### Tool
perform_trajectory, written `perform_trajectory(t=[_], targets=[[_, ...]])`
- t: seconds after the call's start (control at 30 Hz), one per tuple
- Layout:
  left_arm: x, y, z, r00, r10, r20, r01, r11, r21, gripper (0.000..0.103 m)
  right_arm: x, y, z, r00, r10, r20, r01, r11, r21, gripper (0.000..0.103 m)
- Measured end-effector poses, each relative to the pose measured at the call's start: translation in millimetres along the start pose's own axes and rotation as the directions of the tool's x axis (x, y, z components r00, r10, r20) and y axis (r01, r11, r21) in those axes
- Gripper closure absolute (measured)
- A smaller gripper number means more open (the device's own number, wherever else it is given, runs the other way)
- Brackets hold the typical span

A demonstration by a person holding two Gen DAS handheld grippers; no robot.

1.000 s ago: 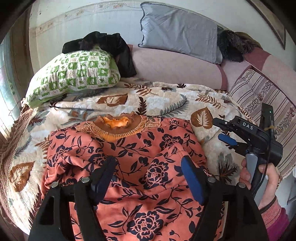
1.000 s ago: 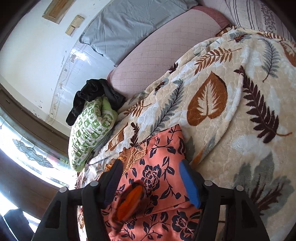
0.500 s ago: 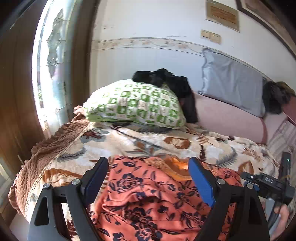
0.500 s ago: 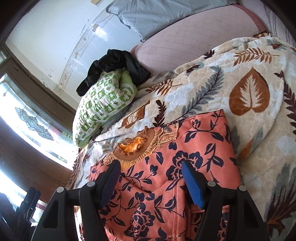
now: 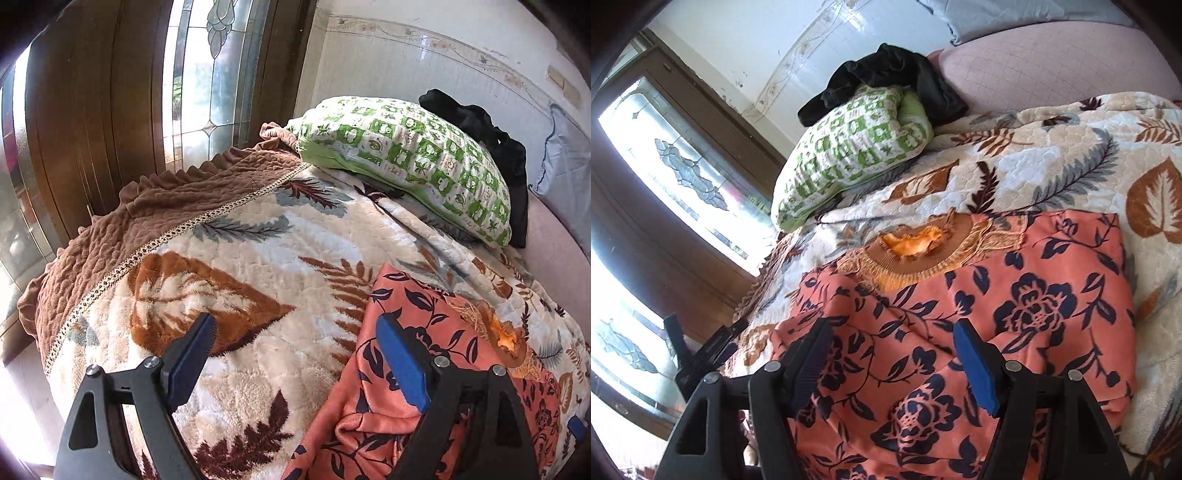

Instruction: Fold small clothes

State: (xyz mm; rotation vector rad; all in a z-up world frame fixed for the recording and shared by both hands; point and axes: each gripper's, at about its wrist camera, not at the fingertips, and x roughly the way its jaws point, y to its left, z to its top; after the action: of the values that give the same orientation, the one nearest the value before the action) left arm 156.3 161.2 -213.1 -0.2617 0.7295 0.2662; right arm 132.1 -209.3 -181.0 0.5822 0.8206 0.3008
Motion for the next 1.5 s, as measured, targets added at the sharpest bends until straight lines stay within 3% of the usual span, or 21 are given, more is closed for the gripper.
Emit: perform_trajectory(t=[0.13, 0.2, 0.37, 0.5, 0.6, 0.63, 0.67, 0.77, 0.9, 0.97, 1.07, 1.13, 1.2, 1.23, 1.33, 1.37, 1.43, 1.5], targets=[[10, -8, -1, 1.000, 0.005, -0.030, -0.004, 0.999, 0.050, 0.015, -14, -10, 1, 0.989, -0.150, 0.011, 0.150, 0.989, -0.001, 0.031], [13, -11, -3, 0.998, -0.010, -0.055, 0.012, 0.999, 0.039, 0.015, -20, -32, 2, 0.980, -0.198, 0.010, 0.197, 0.978, 0.062, 0.031], [11, -18, -7, 0.998, -0.010, -0.058, 0.013, 0.999, 0.047, 0.015, -17, -86, 4, 0.990, -0.133, -0.040, 0.139, 0.950, 0.279, 0.031], [10, -22, -8, 0.999, -0.004, -0.053, 0.008, 0.998, 0.064, 0.015, 6, -92, -1, 0.983, -0.156, -0.093, 0.176, 0.944, 0.280, 0.031], [11, -21, -8, 0.999, 0.004, -0.052, 0.000, 0.997, 0.073, 0.015, 27, -84, -10, 0.972, -0.197, -0.126, 0.221, 0.950, 0.220, 0.033], [11, -20, -8, 0.999, 0.008, -0.050, -0.004, 0.997, 0.074, 0.015, 29, -75, -11, 0.973, -0.198, -0.119, 0.217, 0.960, 0.175, 0.051], [11, -19, -7, 0.999, 0.012, -0.046, -0.009, 0.997, 0.072, 0.015, 31, -65, -13, 0.974, -0.187, -0.129, 0.203, 0.971, 0.126, 0.084], [11, -15, -5, 0.999, 0.023, -0.040, -0.021, 0.998, 0.057, 0.015, 27, -39, -18, 0.969, -0.224, -0.101, 0.226, 0.974, 0.009, 0.091], [9, -15, -4, 0.999, 0.027, -0.029, -0.025, 0.998, 0.051, 0.015, -4, -19, -4, 0.968, -0.244, 0.065, 0.247, 0.968, -0.042, 0.093], [8, -20, -5, 0.999, 0.028, -0.022, -0.027, 0.997, 0.072, 0.015, -26, -19, 8, 0.947, -0.269, 0.177, 0.279, 0.960, -0.035, 0.093], [10, -34, -10, 0.999, 0.017, -0.028, -0.014, 0.993, 0.121, 0.015, -46, -32, 29, 0.889, -0.340, 0.308, 0.352, 0.936, 0.017, 0.095], [12, -48, -16, 0.999, 0.007, -0.043, 0.001, 0.984, 0.176, 0.015, -47, -50, 39, 0.844, -0.413, 0.341, 0.424, 0.904, 0.047, 0.095], [12, -63, -22, 0.999, 0.007, -0.044, 0.004, 0.971, 0.239, 0.015, -36, -78, 45, 0.825, -0.472, 0.311, 0.467, 0.879, 0.094, 0.095], [13, -71, -26, 0.999, 0.006, -0.047, 0.007, 0.962, 0.273, 0.015, -32, -94, 46, 0.823, -0.494, 0.279, 0.476, 0.869, 0.134, 0.095], [17, -87, -34, 0.998, 0.017, -0.063, 0.007, 0.934, 0.358, 0.015, -25, -136, 42, 0.867, -0.478, 0.140, 0.429, 0.859, 0.279, 0.094], [18, -90, -35, 0.997, 0.019, -0.075, 0.010, 0.929, 0.369, 0.015, -29, -143, 41, 0.881, -0.456, 0.129, 0.397, 0.860, 0.321, 0.091], [21, -91, -36, 0.996, 0.016, -0.092, 0.019, 0.931, 0.365, 0.015, -42, -141, 38, 0.892, -0.409, 0.192, 0.331, 0.880, 0.340, 0.091], [20, -90, -37, 0.995, 0.014, -0.095, 0.021, 0.935, 0.354, 0.015, -46, -124, 38, 0.903, -0.369, 0.218, 0.306, 0.911, 0.276, 0.091]])
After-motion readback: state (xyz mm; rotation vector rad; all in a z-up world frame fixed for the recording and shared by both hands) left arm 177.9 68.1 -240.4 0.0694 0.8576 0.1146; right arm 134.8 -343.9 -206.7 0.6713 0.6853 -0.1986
